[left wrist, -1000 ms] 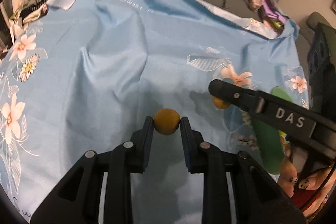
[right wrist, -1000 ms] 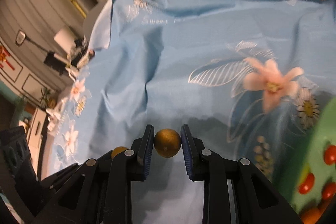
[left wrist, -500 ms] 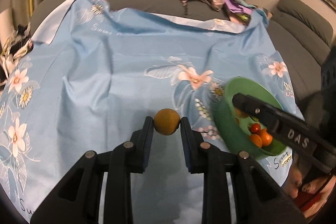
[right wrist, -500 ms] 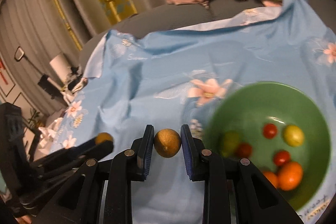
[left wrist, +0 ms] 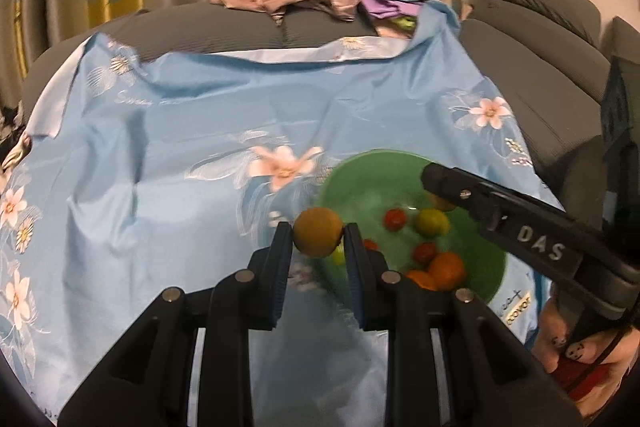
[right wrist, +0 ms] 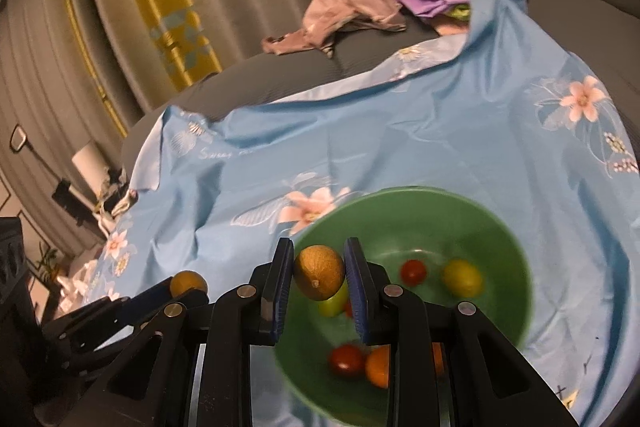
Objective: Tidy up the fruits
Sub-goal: 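Carry both yellow cherry tomatoes over the green bowl with both grippers, then lower the yellow cherry tomatoes into the green bowl and open both grippers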
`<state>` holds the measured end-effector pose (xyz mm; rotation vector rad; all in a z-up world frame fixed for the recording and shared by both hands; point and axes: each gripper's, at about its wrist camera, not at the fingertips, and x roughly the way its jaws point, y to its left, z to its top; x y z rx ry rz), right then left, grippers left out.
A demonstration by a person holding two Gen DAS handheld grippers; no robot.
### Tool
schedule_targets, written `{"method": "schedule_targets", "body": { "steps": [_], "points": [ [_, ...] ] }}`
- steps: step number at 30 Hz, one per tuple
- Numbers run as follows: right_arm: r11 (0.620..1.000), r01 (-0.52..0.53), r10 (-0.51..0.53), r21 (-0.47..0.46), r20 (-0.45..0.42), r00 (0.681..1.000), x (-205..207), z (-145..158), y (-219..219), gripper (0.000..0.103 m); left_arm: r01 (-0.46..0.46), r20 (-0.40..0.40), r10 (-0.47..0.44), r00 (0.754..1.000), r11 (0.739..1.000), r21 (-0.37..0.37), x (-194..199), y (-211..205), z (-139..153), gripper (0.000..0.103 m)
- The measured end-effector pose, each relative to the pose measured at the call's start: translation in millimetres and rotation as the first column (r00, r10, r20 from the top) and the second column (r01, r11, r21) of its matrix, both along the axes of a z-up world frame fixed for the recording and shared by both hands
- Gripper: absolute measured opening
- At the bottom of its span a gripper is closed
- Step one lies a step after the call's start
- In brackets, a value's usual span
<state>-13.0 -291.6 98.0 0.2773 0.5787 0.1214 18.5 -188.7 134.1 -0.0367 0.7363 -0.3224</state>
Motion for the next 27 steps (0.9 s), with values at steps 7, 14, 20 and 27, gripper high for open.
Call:
{"method": "schedule_targets", "body": {
  "steps": [7,14,20,27],
  "points": [
    [0.998,0.061,-0.06,0.035,-0.026,0.998,0.9,-6.7,-29.4,0.028,0.05,-0.039,-0.05,0.998,0.999,0.006,9.7,-35.9,-10.4,0.026],
    [0.995,0.098,-0.096,0.025,-0.064,0.993,3.4,-13.2,-42.8,0.028,0.08,-0.106,-0.078,0.991,0.997,0.014,22.9,-56.8,-26.9,0.026],
    [0.993,0.116,-0.114,0.007,-0.124,0.986,12.8,-25.9,-51.2,0.028,0.086,-0.143,-0.081,0.986,0.996,0.03,29.0,-65.8,-37.1,0.026],
    [0.993,0.118,-0.118,-0.008,-0.17,0.978,19.2,-34.5,-54.9,0.028,0.087,-0.167,-0.079,0.983,0.995,0.042,32.6,-71.0,-45.5,0.026]
  ]
}}
